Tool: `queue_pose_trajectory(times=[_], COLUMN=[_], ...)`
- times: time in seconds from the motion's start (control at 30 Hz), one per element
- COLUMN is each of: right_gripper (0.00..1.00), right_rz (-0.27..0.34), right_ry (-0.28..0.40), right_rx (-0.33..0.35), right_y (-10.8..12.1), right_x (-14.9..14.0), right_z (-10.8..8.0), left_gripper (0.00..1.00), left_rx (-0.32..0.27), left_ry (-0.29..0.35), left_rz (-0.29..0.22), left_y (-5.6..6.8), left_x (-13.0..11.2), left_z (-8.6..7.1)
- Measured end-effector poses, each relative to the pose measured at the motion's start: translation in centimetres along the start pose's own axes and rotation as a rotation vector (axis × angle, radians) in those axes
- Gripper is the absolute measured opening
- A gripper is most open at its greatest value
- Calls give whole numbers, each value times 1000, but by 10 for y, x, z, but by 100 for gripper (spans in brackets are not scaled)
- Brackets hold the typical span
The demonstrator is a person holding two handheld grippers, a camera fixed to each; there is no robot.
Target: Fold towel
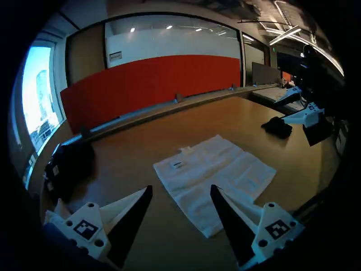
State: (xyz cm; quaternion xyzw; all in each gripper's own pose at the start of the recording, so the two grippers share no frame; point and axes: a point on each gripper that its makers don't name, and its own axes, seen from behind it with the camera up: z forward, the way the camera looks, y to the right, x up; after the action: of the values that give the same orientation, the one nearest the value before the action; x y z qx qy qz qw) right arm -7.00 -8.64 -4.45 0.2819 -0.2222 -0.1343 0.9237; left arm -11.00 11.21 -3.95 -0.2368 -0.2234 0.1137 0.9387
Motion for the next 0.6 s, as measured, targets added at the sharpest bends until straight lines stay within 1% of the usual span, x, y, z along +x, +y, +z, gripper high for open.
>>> queue_pose_trajectory(times=[0.37,0.6], right_gripper=[100,100], right_rz=[-13,-14], right_ry=[-68,-113], right_rx=[37,56], right_y=[-17,-25], right_x=[-38,-63], right_z=[17,26], left_gripper=[95,95], left_rx=[-44,-73], left_ry=[-75,-121], left_rz=[3,16], left_y=[13,21], left_x=[-40,-62], left_z=[16,25])
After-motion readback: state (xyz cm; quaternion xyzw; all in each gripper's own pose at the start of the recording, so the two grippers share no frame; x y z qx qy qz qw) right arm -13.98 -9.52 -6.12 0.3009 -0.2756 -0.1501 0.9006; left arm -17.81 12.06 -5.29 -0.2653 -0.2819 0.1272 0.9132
